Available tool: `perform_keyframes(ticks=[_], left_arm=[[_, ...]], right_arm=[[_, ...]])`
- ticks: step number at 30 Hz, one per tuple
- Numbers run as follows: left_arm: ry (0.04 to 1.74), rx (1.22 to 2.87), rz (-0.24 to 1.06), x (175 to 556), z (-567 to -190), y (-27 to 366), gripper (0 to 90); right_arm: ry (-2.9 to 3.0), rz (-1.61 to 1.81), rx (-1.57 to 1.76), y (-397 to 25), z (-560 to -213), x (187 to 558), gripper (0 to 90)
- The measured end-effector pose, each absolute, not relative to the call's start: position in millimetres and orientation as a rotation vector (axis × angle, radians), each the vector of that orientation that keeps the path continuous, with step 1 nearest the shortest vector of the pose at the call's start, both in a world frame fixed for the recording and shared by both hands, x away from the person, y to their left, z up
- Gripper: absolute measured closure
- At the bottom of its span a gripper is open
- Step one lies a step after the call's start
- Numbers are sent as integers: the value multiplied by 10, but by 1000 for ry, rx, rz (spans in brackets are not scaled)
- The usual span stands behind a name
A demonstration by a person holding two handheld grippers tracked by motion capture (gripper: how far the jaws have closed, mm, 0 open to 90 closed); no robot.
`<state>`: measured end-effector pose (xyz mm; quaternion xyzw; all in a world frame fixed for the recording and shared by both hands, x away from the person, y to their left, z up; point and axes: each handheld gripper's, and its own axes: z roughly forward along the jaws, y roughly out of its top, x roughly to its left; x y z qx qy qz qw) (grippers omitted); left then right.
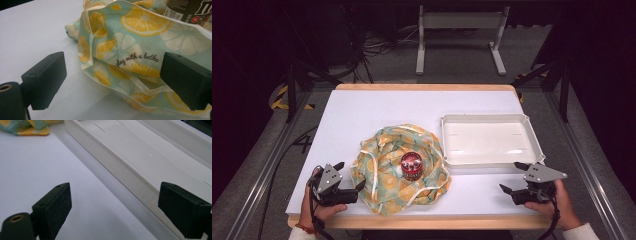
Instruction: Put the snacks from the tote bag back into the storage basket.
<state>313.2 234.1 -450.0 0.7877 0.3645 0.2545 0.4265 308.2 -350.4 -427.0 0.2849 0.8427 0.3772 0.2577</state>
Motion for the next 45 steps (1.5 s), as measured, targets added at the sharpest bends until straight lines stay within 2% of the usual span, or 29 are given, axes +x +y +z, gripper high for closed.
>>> perform_keyframes(ticks=[7,9,21,23,25,26,38,45], left_arm=[[888,1979,642,3137,-4503,2329,75],[891,1985,641,3128,-4514,2341,75],[903,1996,635,3127,-4528,2347,75],[903,2004,639,3125,-4531,2345,75],[907,2004,638,3123,-4529,2341,75],[904,2006,637,3117,-4525,2333,76],[901,2003,614,3127,-4542,2327,76],[899,2002,618,3123,-4540,2331,76]], right_arm=[[2227,1076,811,-3619,-4273,3074,136],[2277,1071,779,-3587,-4275,3070,184],[2390,1060,745,-3436,-4252,3151,153],[2402,1048,714,-3376,-4244,3161,150],[2455,1055,683,-3314,-4235,3173,90],[2479,1051,660,-3278,-4230,3166,89],[2484,1026,503,-2863,-3995,3238,151],[2511,1023,383,-2504,-3856,3396,156]])
